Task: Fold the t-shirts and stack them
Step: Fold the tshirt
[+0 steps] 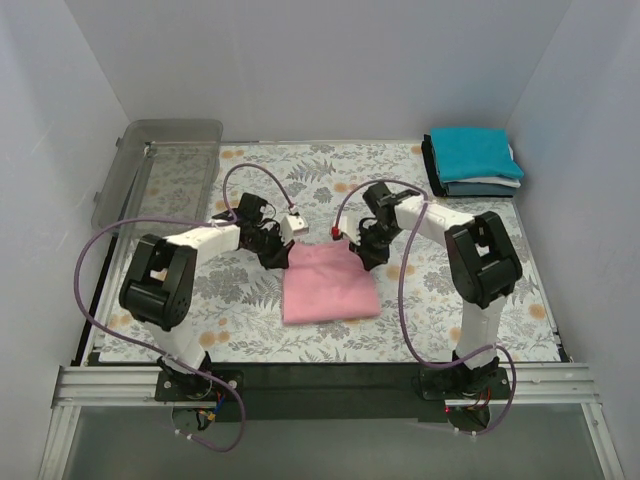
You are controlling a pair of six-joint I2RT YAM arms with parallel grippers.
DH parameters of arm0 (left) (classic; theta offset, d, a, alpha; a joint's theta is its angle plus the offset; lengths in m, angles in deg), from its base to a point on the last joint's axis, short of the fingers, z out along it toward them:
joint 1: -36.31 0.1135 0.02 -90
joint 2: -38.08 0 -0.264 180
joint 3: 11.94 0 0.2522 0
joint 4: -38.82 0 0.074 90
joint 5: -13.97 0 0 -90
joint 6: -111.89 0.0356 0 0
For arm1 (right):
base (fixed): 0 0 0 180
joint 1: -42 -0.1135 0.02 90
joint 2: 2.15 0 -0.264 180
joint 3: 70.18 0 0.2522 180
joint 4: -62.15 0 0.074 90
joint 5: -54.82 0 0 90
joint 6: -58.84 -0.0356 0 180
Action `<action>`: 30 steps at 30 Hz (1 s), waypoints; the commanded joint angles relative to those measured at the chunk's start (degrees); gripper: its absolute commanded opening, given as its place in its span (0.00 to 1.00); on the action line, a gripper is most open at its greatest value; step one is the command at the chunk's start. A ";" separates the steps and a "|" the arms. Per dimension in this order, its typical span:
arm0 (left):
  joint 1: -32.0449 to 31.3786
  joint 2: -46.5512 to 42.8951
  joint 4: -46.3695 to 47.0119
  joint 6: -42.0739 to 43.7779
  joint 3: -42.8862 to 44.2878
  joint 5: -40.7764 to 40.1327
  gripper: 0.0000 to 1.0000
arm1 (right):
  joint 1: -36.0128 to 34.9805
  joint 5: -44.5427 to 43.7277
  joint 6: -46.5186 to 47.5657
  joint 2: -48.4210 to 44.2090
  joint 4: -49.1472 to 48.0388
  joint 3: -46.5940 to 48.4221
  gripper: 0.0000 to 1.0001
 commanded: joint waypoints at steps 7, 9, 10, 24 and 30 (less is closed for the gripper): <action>-3.21 -17.74 -17.06 3.02 -8.09 6.62 0.10 | -5.08 9.21 -9.51 -15.18 1.42 -17.63 0.32; -3.30 -20.72 -19.01 3.29 -7.56 8.46 0.24 | -3.77 10.88 -11.88 -17.82 1.69 -15.80 0.45; -3.30 -21.87 -19.10 3.64 -7.56 9.26 0.32 | -3.07 11.49 -12.76 -18.26 1.86 -14.74 0.46; -14.01 -14.69 -3.12 2.85 -2.37 7.87 0.42 | 0.98 30.92 -34.82 1.06 -3.13 4.95 0.11; -16.39 -10.81 -0.64 4.25 -2.20 7.68 0.42 | 0.98 33.81 -39.05 6.86 -4.90 7.07 0.06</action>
